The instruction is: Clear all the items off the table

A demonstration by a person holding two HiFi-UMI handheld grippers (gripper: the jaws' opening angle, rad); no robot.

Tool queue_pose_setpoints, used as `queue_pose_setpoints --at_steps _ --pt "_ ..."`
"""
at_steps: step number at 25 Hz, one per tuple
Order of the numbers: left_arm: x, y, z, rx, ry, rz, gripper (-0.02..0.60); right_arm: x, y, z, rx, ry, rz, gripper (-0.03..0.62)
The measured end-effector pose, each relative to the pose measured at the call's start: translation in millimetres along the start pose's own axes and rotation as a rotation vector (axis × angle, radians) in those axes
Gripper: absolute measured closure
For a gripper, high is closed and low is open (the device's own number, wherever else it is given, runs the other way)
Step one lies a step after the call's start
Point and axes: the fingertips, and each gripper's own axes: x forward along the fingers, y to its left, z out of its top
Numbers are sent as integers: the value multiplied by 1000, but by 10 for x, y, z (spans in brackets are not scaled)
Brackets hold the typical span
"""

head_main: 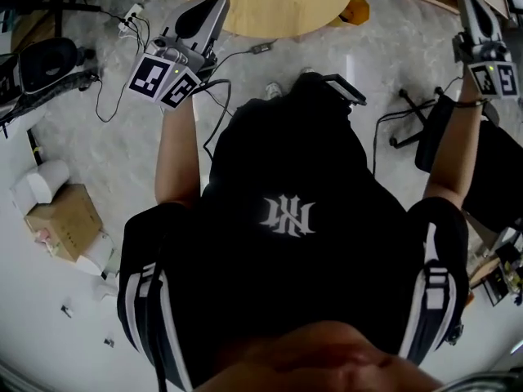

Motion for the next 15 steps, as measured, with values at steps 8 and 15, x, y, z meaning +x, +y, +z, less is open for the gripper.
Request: queue_pose_setpoints --at_steps 8,15 --pt "-199 328 27 -29 76 85 569 1208 1048 -1657 212 230 170 473" --pt "1 982 -260 -77 149 192 569 2263 1123 -2163 302 228 248 330"
